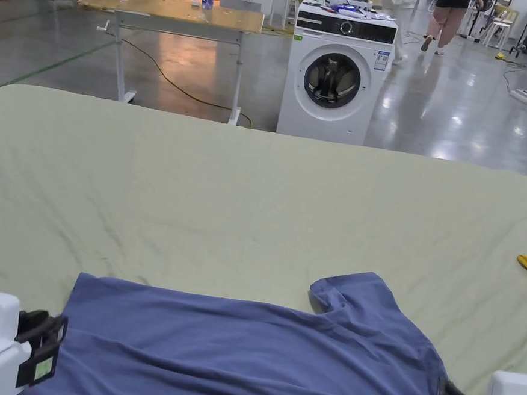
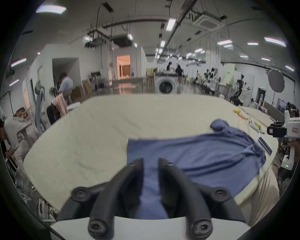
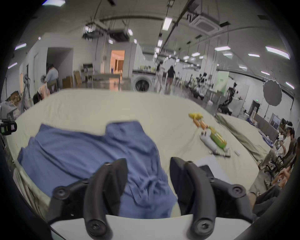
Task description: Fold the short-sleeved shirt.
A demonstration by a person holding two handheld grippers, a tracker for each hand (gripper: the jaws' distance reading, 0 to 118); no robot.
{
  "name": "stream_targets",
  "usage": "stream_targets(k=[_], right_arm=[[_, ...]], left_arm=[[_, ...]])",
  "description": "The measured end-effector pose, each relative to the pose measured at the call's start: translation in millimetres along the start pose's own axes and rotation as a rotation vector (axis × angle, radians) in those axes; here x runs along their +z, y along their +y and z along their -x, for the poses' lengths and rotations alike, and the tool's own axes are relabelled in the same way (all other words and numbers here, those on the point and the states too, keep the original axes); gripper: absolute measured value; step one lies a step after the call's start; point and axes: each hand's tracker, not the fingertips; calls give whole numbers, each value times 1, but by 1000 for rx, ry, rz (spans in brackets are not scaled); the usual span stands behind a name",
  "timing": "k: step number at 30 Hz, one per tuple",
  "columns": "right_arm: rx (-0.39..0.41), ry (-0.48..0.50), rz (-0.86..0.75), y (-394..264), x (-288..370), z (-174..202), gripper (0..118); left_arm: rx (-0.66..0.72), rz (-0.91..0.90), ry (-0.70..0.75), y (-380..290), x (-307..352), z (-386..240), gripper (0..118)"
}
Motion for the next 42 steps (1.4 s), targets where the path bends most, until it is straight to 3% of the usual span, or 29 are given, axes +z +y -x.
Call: stream_targets(k=[2,6,13,19,26,28,32,40,42], right_arm=[[-12,6,-63,9,4,8,5],[-23,19,-156,21,8,23,5],[-68,66,-209,33,-2,43,0],[-80,101,-202,38,-20,53,0],[-49,112,-157,35,-39,54,0],[-42,103,-140,31,-43,52,0],[-25,85,-103,25,-50,45,0],[-7,50,-47,14,-58,35,0],[-6,49,-34,12,-60,35,0]], left_arm=[[-28,-66,27,8,2,-10,0],[-59,-140,59,14,4,-23,0],[34,-149,105,21,-35,2,0],[63,-12,74,42,-105,36,0],[101,295,9,53,-195,67,0],[109,347,6,54,-206,66,7],[127,479,-16,54,-225,63,69],[80,551,15,46,-245,51,69],[71,585,0,42,-248,44,54]])
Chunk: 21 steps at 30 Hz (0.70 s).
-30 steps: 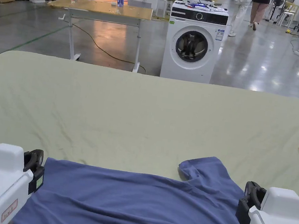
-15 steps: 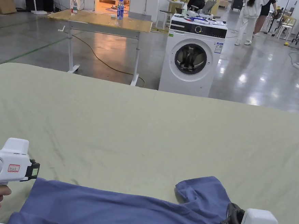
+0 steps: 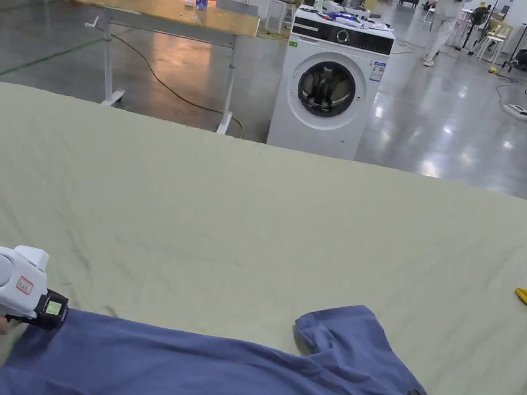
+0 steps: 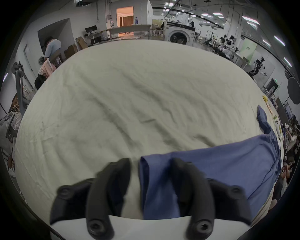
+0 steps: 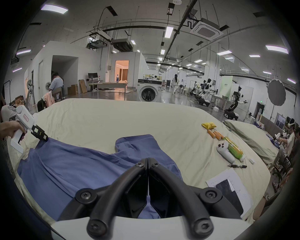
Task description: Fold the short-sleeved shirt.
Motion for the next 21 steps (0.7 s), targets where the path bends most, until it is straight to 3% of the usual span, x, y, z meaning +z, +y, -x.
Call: stream_targets(k=[2,4,5,6,14,21], right_arm=[[3,-3,13,-1,-2,0,0],[-5,0,22,-2,-4,0,0],[-10,3,26,-2,-5,-1,0],[-15,4,31,-2,-7,-2,0],[-43,-2,55,17,-30,-20,0],[-91,74,258,48,-115,-54,0]], left_arm=[[-16,1,13,-3,-4,-2,30],[-66,-21,45,-6,-3,-11,21],[-69,-25,38,-6,-4,-8,4],[-67,-30,31,-6,-4,-8,0],[-12,-146,-31,-13,16,9,0],[11,-248,-71,-26,50,14,0]])
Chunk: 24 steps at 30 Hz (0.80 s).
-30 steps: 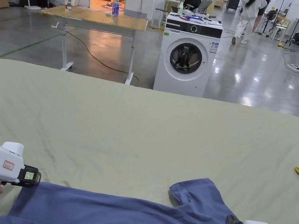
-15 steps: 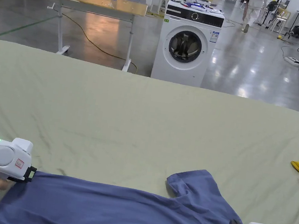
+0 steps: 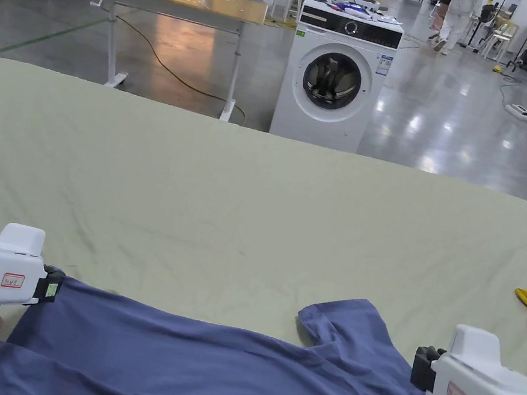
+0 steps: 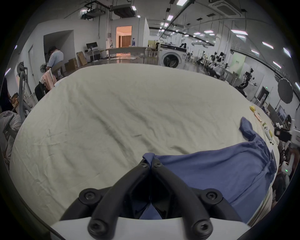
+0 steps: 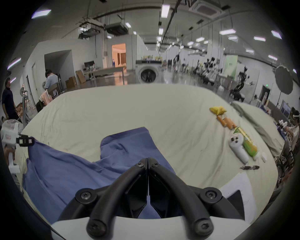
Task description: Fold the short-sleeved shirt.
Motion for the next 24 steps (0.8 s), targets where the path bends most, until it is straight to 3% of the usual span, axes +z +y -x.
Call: stream_targets(k=[4,8,12,16,17,19,20,24], right_arm=[[54,-5,108,22,-54,-11,2],[43,7,254,30,-104,-19,60],[41,24,345,28,-140,-21,63],[49,7,388,21,-155,-17,60],[41,-1,382,21,-154,-16,54],[44,-26,360,23,-152,-12,27],[62,-46,341,24,-151,-10,0],[71,-29,321,21,-142,-12,0]], left_arm=[[9,-33,0,-3,12,0,0],[16,-57,2,-9,19,-2,0],[26,-69,3,-12,23,-2,0],[32,-71,4,-14,26,-2,0],[32,-70,6,-14,27,-2,0],[30,-69,10,-15,27,-1,0],[28,-70,11,-15,28,-2,0],[30,-68,14,-16,28,-1,0]])
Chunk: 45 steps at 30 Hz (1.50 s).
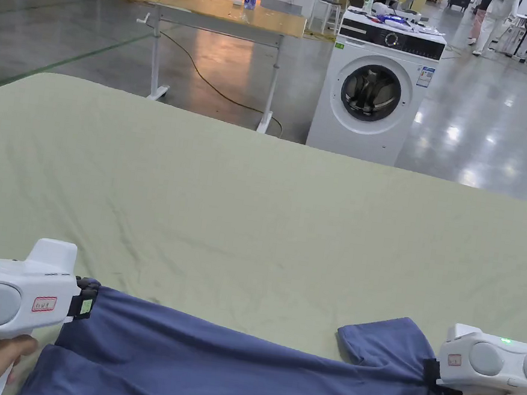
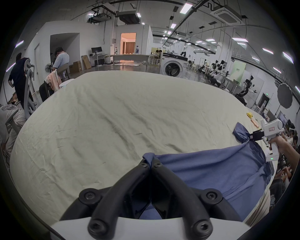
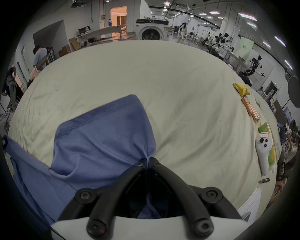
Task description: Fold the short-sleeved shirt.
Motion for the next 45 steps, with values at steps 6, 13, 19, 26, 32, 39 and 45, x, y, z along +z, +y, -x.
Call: stream_targets(k=[6,13,19,26,32,39,45], right_arm=[[-101,76,-118,-8,48,-17,0],[-97,96,-229,-36,132,-22,0],[-55,84,-284,-73,183,-29,0],[2,46,-308,-133,228,-21,0],[23,12,-255,-188,229,-20,0],[51,-19,-123,-242,211,-18,0],[63,-35,-25,-270,184,-12,0]], left_arm=[[-4,-11,-2,2,5,-2,0],[11,-48,-16,4,22,2,0],[19,-96,-45,0,51,8,0],[-11,-129,-74,-32,92,9,0],[-20,-119,-93,-79,120,20,0],[-45,20,-66,-132,120,27,0],[-72,142,-33,-156,109,18,0]])
